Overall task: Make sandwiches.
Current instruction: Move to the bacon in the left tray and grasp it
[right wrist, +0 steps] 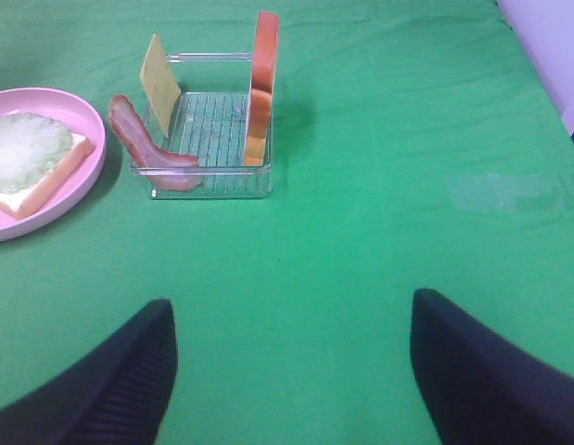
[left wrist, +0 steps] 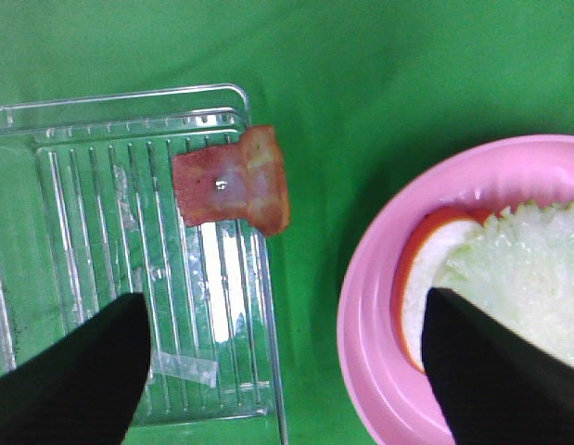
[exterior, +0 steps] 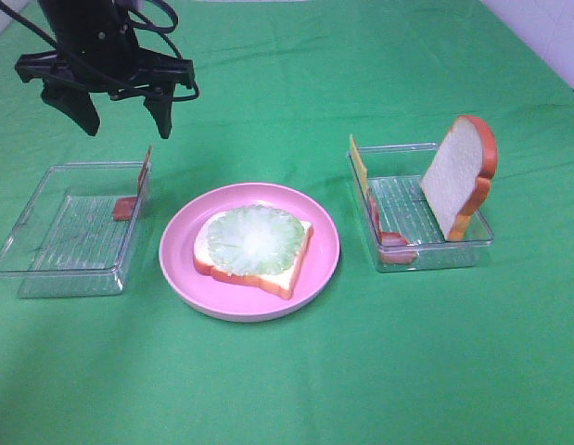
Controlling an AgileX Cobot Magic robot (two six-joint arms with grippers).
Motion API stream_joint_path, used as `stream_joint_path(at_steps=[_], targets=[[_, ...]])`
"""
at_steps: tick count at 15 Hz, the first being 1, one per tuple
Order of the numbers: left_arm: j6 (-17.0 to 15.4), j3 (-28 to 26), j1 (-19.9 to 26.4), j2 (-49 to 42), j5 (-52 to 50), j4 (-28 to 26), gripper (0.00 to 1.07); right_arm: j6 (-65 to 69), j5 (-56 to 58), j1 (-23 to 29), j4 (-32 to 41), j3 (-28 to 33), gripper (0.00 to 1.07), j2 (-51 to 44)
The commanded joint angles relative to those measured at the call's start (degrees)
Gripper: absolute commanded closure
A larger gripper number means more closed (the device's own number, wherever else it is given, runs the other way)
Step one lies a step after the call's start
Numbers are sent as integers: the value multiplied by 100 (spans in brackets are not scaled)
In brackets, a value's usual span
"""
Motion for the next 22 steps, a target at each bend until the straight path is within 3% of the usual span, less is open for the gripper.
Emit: stream_joint_path(at_steps=[1, 6, 11, 13, 14, 18, 22], targets=[[-69, -23, 17, 252, -74, 195, 30, -74, -57, -23, -34, 23, 39, -74], [-86, -23, 17, 676, -453, 367, 30, -74, -57, -23, -34, 23, 39, -74], [-195, -23, 17, 871, -584, 390, 49, -74, -57, -23, -34, 23, 39, -74], [-206, -23, 17, 871, -739, 424, 59, -74, -57, -23, -34, 23, 39, -74], [-206, -23, 17, 871, -751, 424, 76, -74, -57, -23, -34, 23, 39, -74], [-155, -23, 17, 871, -722, 539, 106, -74, -57, -23, -34, 23, 39, -74], [-63, -34, 17, 796, -527, 516, 107, -74, -57, -23, -34, 23, 39, -74]])
